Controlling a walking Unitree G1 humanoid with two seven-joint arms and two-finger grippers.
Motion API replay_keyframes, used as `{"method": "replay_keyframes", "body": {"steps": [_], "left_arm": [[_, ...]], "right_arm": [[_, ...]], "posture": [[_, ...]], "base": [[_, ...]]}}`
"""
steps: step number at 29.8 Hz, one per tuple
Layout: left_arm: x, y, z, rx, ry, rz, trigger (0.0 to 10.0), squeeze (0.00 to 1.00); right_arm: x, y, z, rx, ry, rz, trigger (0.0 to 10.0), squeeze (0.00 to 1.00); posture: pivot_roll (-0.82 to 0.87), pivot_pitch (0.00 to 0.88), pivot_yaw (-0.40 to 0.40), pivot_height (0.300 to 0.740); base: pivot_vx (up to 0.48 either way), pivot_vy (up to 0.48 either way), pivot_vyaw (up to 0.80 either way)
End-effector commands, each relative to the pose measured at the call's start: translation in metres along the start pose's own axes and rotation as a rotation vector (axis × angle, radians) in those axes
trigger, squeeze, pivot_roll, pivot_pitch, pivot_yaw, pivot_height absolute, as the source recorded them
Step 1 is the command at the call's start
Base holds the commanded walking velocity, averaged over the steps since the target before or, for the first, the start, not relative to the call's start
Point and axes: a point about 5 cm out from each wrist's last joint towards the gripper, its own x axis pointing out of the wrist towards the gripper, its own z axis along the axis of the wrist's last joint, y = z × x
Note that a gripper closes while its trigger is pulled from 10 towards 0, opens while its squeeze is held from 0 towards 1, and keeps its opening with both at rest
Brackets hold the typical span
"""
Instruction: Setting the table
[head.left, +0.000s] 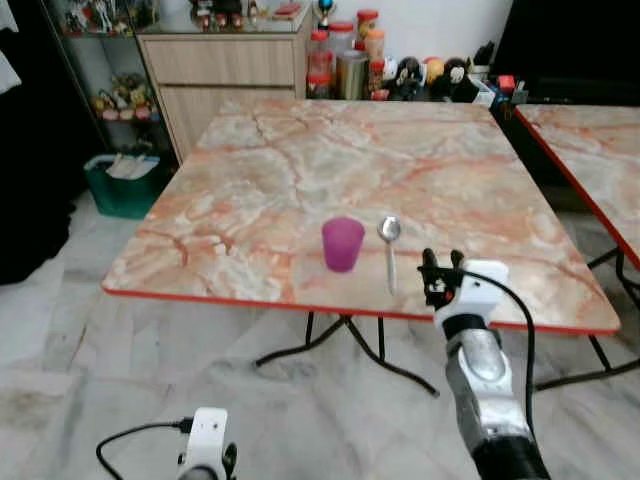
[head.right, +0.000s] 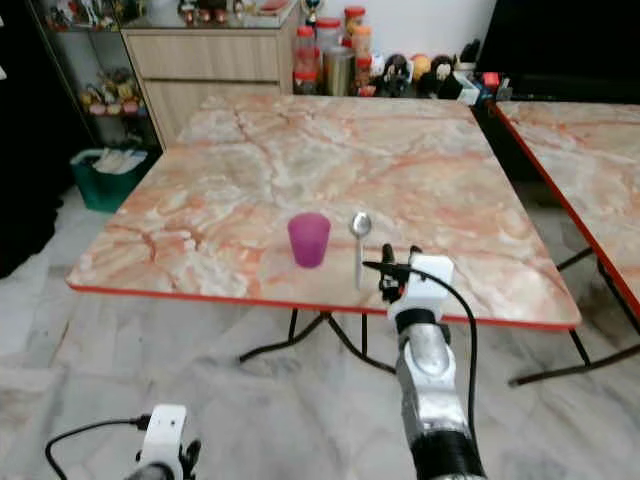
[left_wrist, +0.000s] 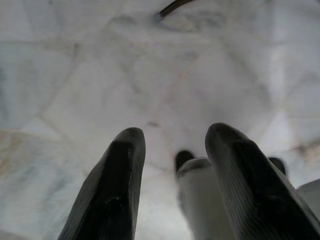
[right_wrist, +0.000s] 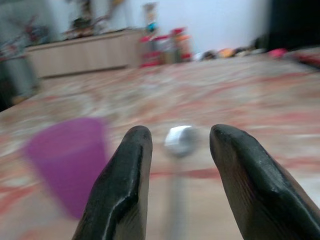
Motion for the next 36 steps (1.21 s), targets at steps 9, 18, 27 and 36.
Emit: {"method": "replay_keyframes", "body": {"steps": [9,18,27,36], "left_arm": [[0.001,-0.001,0.003,-0.007,-0.001,0.003,10.0,0.0],[0.001,-0.002,0.001,-0.003,0.003,-0.002,10.0,0.0],[0.001,-0.002,0.002,0.001,0.003,-0.002,10.0,0.0],[0.001,-0.002,0.002,-0.003,0.002,0.0,10.0,0.0]], "right_arm": [[0.003,0.002,0.002,0.002,-0.008,0.012,10.0,0.0],[0.004,0.004,0.001,-0.002,-0.007,0.022,10.0,0.0],[0.005,0.007,0.002,0.005,-0.011,0.031,10.0,0.0],[0.005,0.008,0.003,0.022,-0.02,0.028,10.0,0.0]], "posture": [[-0.03,0.0,-0.008,0.701],[-0.03,0.0,-0.01,0.701],[-0.03,0.0,-0.01,0.701],[-0.03,0.0,-0.012,0.701]], "base": [[0.205,0.0,0.0],[0.24,0.0,0.0],[0.317,0.0,0.0],[0.35,0.0,0.0]]}}
